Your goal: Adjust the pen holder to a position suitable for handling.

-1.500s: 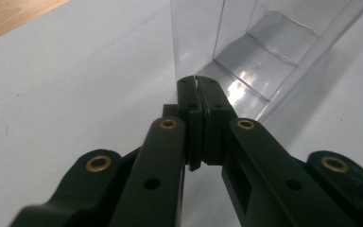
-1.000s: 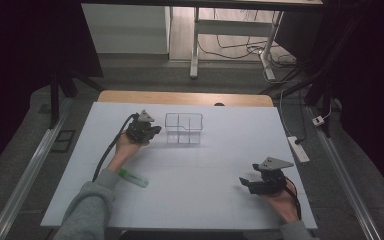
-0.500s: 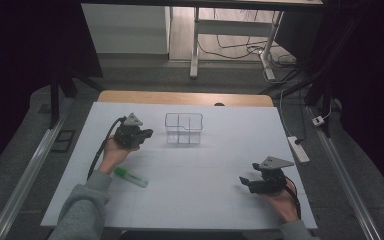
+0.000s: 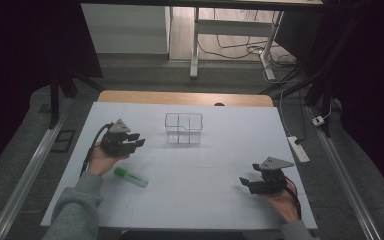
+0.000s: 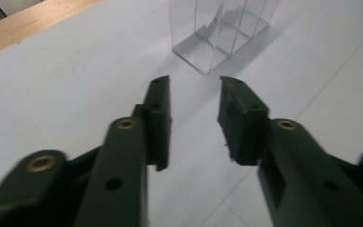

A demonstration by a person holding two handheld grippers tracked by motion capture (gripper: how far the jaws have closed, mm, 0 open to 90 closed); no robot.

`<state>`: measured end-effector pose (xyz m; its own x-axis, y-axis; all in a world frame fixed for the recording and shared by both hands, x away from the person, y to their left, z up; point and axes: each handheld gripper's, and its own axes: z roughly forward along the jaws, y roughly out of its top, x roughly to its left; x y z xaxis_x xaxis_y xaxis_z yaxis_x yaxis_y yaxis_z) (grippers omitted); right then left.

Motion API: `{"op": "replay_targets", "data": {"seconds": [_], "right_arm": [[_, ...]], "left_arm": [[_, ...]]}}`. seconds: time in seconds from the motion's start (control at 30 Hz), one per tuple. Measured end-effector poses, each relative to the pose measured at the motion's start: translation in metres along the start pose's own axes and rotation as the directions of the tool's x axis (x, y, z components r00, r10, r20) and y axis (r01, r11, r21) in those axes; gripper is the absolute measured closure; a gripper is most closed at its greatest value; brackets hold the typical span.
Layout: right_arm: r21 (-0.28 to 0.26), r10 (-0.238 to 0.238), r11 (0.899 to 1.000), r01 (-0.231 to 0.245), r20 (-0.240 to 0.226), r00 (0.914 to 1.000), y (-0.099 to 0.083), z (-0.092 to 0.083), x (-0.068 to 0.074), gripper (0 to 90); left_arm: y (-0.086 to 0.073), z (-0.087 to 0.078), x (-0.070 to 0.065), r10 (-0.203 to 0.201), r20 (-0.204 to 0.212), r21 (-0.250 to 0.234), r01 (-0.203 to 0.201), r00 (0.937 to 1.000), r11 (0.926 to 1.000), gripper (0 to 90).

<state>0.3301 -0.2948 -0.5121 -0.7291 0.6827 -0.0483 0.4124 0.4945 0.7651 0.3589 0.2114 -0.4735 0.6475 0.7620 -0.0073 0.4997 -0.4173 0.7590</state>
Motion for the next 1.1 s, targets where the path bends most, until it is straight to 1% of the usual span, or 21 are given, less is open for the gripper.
{"op": "replay_targets", "data": {"seconds": [0.03, 0.07, 0.1, 0.17, 0.27, 0.4, 0.47, 0.5, 0.53, 0.7, 0.77, 0.8, 0.83, 0.9, 0.97, 1.0, 1.1], "right_arm": [[-0.002, 0.002, 1.000, -0.002, -0.002, 1.0000, 0.000, 0.000, 0.000, 23.2], [-0.002, 0.002, 1.000, -0.002, -0.002, 1.0000, 0.000, 0.000, 0.000, 23.2], [-0.006, 0.000, 1.000, 0.000, -0.002, 1.0000, 0.000, -0.001, 0.000, 23.3], [-0.006, 0.000, 1.000, 0.000, -0.003, 1.0000, 0.000, -0.001, 0.000, 23.3], [-0.003, 0.001, 1.000, -0.001, -0.004, 1.0000, 0.000, -0.001, 0.000, 23.2], [-0.002, -0.001, 1.000, 0.001, -0.003, 1.0000, 0.000, 0.000, 0.001, 23.2], [-0.003, -0.004, 1.000, 0.004, -0.003, 1.0000, 0.000, -0.001, 0.001, 23.2], [-0.003, -0.004, 1.000, 0.004, -0.003, 1.0000, 0.000, -0.001, 0.001, 23.2], [-0.003, -0.004, 1.000, 0.004, -0.003, 1.0000, 0.000, -0.001, 0.001, 23.2], [-0.002, -0.006, 1.000, 0.006, -0.004, 1.0000, 0.000, 0.000, 0.001, 23.2], [0.001, -0.006, 1.000, 0.006, -0.003, 1.0000, 0.000, -0.001, 0.001, 23.2], [0.001, -0.008, 1.000, 0.008, -0.003, 1.0000, 0.000, -0.001, 0.001, 23.2], [0.002, -0.009, 1.000, 0.009, -0.003, 1.0000, 0.000, -0.001, 0.001, 23.3], [0.002, -0.011, 1.000, 0.011, -0.003, 0.9999, 0.000, 0.000, 0.001, 23.3], [0.000, -0.012, 1.000, 0.012, -0.004, 0.9999, 0.000, 0.000, 0.001, 23.3], [0.001, -0.014, 1.000, 0.014, -0.004, 0.9999, 0.000, 0.000, 0.002, 23.3], [0.000, -0.015, 1.000, 0.015, -0.002, 0.9999, 0.000, -0.001, 0.002, 23.3]], "left_arm": [[-0.003, -0.003, -0.001, 0.001, 0.001, 0.002, -0.001, 1.0000, 1.0000, 56.7], [-0.003, -0.003, -0.001, 0.001, 0.001, 0.002, -0.001, 1.0000, 1.0000, 54.1], [-0.011, -0.008, -0.003, -0.004, 0.006, 0.006, 0.004, 1.0000, 1.0000, 51.5], [-0.018, -0.013, -0.003, -0.012, 0.006, 0.012, 0.012, 0.9999, 0.9999, 47.9], [-0.028, -0.020, -0.002, -0.035, -0.002, 0.013, 0.035, 0.9994, 0.9993, 43.6], [-0.038, -0.027, -0.003, -0.061, -0.008, 0.016, 0.061, 0.9981, 0.9980, 39.6], [-0.043, -0.031, -0.005, -0.066, -0.013, 0.021, 0.066, 0.9978, 0.9976, 37.7], [-0.043, -0.031, -0.005, -0.066, -0.013, 0.021, 0.066, 0.9978, 0.9976, 36.7], [-0.050, -0.035, -0.007, -0.072, -0.006, 0.021, 0.072, 0.9974, 0.9972, 36.1], [-0.065, -0.043, -0.010, -0.085, -0.021, 0.030, 0.086, 0.9961, 0.9958, 33.4], [-0.071, -0.044, -0.011, -0.094, -0.020, 0.036, 0.095, 0.9954, 0.9948, 32.4], [-0.071, -0.044, -0.011, -0.094, -0.020, 0.036, 0.095, 0.9954, 0.9948, 32.1], [-0.074, -0.043, -0.012, -0.088, -0.018, 0.050, 0.089, 0.9960, 0.9948, 31.7], [-0.074, -0.043, -0.012, -0.087, -0.020, 0.056, 0.088, 0.9960, 0.9946, 31.0], [-0.072, -0.042, -0.013, -0.080, -0.023, 0.055, 0.081, 0.9966, 0.9952, 30.7], [-0.071, -0.043, -0.014, -0.065, -0.019, 0.053, 0.066, 0.9977, 0.9964, 30.7], [-0.072, -0.044, -0.014, -0.063, -0.018, 0.054, 0.064, 0.9978, 0.9964, 30.4]]}}
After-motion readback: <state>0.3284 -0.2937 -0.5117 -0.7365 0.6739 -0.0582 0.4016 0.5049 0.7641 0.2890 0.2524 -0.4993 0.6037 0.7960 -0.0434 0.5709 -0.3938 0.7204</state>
